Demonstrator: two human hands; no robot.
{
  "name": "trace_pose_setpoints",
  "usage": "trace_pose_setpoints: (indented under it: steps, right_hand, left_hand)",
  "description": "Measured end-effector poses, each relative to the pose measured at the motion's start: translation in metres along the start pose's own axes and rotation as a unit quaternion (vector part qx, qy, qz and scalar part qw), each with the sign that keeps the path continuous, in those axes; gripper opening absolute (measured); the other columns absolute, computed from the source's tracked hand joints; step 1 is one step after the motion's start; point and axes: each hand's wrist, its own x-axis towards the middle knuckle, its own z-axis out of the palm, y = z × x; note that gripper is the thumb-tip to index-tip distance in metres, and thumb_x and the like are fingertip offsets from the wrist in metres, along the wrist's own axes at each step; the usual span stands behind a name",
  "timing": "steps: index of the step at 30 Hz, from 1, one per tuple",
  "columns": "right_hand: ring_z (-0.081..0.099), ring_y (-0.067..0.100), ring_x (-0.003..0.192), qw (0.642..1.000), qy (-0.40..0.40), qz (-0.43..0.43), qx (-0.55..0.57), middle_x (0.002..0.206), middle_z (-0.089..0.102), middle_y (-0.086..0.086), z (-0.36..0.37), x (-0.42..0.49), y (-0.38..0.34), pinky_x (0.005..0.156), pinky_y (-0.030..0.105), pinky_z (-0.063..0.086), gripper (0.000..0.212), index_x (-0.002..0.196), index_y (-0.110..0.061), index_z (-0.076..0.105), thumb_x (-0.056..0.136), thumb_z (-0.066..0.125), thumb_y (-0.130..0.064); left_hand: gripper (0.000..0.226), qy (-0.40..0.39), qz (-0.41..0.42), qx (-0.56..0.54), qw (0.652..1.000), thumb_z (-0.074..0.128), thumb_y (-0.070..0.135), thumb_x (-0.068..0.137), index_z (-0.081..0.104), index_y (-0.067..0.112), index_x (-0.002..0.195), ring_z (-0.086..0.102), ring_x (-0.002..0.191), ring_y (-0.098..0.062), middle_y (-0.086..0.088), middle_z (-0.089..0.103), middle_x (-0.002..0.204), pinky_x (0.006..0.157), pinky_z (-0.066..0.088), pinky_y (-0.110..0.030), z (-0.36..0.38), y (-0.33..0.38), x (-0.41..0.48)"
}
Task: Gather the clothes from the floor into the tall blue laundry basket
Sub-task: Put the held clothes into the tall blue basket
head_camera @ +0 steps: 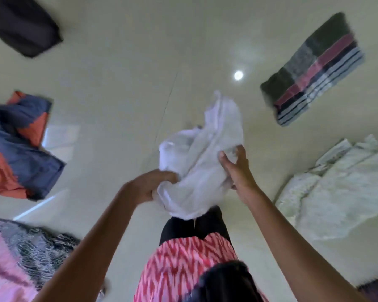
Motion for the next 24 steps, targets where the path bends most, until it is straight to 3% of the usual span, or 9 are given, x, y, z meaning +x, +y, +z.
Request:
trace_pose_setpoints:
  steps: [3,6,8,11,13,15,18,21,24]
  right_hand:
    - [0.055,0.031,0.12,0.988,-0.03,0.072,0.137,0.136,0.052,0.015,-0.041,-0.04,-0.019,0.102,0.052,0.044,0.09,0.131,-0.026,0.047,0.054,0.076,-0.063]
    - [0.07,0.021,0.092,0.961,-0.076,0.139,0.227,0.107,0.073,0.012,-0.068,-0.079,-0.066,0.087,0.04,0.052,0.048,0.111,-0.013,0.06,0.077,0.068,-0.046]
    - [0.07,0.016,0.078,0.956,-0.119,0.154,0.221,0.078,0.076,0.003,-0.082,-0.088,-0.086,0.079,0.032,0.051,0.028,0.094,-0.015,0.066,0.092,0.05,-0.039]
    - [0.068,0.022,0.085,0.991,-0.048,0.088,0.091,0.083,0.075,-0.002,-0.101,0.0,-0.029,0.088,0.033,0.048,0.032,0.099,-0.023,0.071,0.096,0.043,-0.039]
    - [0.067,0.028,0.102,0.996,0.012,0.087,0.025,0.1,0.07,-0.015,-0.122,0.094,0.015,0.095,0.038,0.05,0.03,0.118,-0.052,0.055,0.09,0.047,-0.056]
    - [0.067,0.017,0.093,0.995,0.045,0.091,0.023,0.092,0.066,-0.021,-0.143,0.127,-0.012,0.086,0.038,0.055,0.018,0.105,-0.049,0.059,0.089,0.05,-0.05]
    - [0.065,0.025,0.092,0.993,0.081,0.073,0.042,0.103,0.067,0.002,-0.181,0.084,-0.144,0.09,0.044,0.052,0.028,0.112,-0.03,0.053,0.086,0.053,-0.041]
    - [0.058,0.021,0.087,0.98,0.145,0.093,0.102,0.113,0.052,0.002,-0.225,0.177,-0.122,0.081,0.036,0.054,0.046,0.132,-0.013,0.043,0.089,0.057,-0.02]
    - [0.055,0.029,0.114,0.961,0.205,0.134,0.129,0.141,0.04,0.01,-0.255,0.261,-0.109,0.094,0.043,0.052,0.072,0.145,-0.015,0.026,0.084,0.063,-0.02]
  left_hand:
    - [0.054,-0.049,0.043,0.07,0.995,0.08,0.013,0.048,0.064,0.018,0.1,0.071,0.079,-0.011,0.0,0.075,0.09,0.069,0.057,-0.022,0.06,0.014,-0.064]
    - [0.095,0.033,0.113,0.118,0.986,0.094,0.044,0.027,0.052,0.031,0.112,0.064,0.107,-0.017,-0.004,0.062,0.124,0.089,0.054,-0.034,0.099,0.04,-0.085]
    - [0.106,-0.015,0.104,0.085,0.991,0.094,0.045,0.026,0.056,0.018,0.122,0.069,0.098,-0.02,-0.008,0.069,0.115,0.079,0.057,-0.032,0.121,0.069,-0.081]
    - [0.094,-0.013,0.076,0.065,0.995,0.094,0.04,0.023,0.065,0.01,0.108,0.073,0.076,-0.016,-0.005,0.076,0.087,0.06,0.056,-0.024,0.153,0.11,-0.067]
    - [0.058,0.038,0.088,0.063,0.993,0.09,0.028,0.048,0.065,0.008,0.097,0.072,0.062,-0.012,-0.002,0.075,0.071,0.05,0.053,-0.019,0.177,0.139,-0.045]
    - [0.015,0.111,0.12,0.05,0.985,0.069,0.005,0.077,0.063,0.005,0.092,0.067,0.051,-0.01,0.002,0.072,0.058,0.044,0.05,-0.017,0.186,0.164,-0.016]
    - [0.033,0.173,0.185,0.029,0.967,0.068,0.002,0.068,0.064,0.009,0.1,0.069,0.069,-0.017,0.007,0.074,0.066,0.058,0.054,-0.025,0.188,0.209,0.035]
    - [0.037,0.205,0.233,0.049,0.949,0.066,0.01,0.062,0.066,0.016,0.098,0.066,0.082,-0.017,0.009,0.075,0.077,0.075,0.051,-0.032,0.191,0.252,0.099]
    - [0.059,0.217,0.262,0.088,0.936,0.069,0.013,0.06,0.062,0.009,0.119,0.066,0.095,-0.02,-0.002,0.07,0.104,0.087,0.05,-0.035,0.196,0.283,0.166]
